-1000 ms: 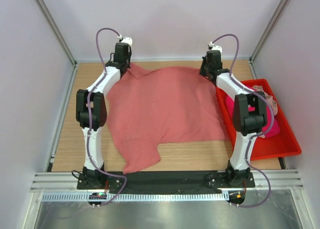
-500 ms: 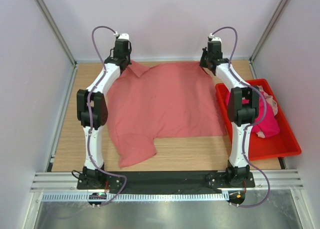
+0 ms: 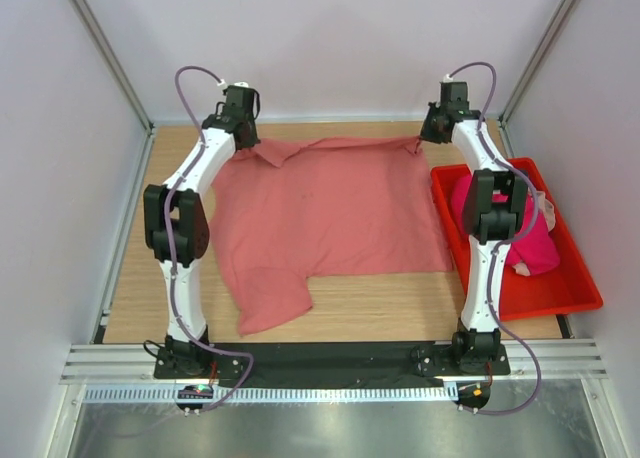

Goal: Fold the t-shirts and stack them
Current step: Fold the tshirt

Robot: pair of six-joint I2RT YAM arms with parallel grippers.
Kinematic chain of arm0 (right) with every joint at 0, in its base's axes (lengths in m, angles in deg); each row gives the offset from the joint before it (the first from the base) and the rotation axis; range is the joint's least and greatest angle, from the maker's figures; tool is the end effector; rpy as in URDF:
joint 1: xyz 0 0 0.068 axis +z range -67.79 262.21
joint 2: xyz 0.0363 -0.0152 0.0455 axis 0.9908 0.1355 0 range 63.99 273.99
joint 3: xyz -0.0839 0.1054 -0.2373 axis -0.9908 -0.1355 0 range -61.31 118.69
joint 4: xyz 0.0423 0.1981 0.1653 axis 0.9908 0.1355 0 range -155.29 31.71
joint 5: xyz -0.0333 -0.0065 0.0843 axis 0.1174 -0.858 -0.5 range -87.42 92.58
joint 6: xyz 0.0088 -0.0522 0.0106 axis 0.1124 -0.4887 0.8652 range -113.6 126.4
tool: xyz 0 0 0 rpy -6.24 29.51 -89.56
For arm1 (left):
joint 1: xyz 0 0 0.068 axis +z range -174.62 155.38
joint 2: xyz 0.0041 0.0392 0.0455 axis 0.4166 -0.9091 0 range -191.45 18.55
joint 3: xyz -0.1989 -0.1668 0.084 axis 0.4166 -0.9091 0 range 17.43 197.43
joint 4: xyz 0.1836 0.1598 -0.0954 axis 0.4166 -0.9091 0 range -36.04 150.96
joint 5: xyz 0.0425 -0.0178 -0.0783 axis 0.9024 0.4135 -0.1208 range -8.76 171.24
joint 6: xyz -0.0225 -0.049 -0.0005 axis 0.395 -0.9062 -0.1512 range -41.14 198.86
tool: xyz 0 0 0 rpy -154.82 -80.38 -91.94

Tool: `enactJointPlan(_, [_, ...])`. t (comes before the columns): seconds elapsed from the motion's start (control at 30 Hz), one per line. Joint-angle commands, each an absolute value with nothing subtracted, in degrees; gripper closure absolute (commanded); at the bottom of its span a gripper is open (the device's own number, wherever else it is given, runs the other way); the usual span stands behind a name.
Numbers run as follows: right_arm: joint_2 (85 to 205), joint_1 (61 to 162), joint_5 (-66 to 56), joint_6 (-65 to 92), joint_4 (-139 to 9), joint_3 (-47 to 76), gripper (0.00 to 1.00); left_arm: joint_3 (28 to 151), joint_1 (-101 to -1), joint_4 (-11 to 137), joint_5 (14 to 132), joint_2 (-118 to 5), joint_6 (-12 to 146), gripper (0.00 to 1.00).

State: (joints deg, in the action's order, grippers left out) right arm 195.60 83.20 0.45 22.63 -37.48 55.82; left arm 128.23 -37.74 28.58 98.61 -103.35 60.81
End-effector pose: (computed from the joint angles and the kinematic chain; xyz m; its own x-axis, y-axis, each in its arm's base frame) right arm 0.5285 0.0104 0.2339 -0.6586 0.2680 -0.7031 0.1450 0.9621 0.2309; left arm 0.4794 -0.1008 0.2750 -0.6389 -0.1546 -0.7536 -0.2022 0.9789 -0.0295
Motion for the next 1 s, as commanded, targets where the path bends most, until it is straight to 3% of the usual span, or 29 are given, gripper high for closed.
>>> enactJointPlan(0.0, [193.8, 83.7, -1.1, 23.2, -33.4, 59.0, 0.99, 126.8, -37.4, 24.9, 97.1, -97.2, 57.6, 1.00])
enactJointPlan(0.97, [190.9, 83.8, 6.0, 23.6, -22.5, 59.2, 0.99, 117.0, -34.6, 12.3, 91.9, -86.5, 54.2, 1.00])
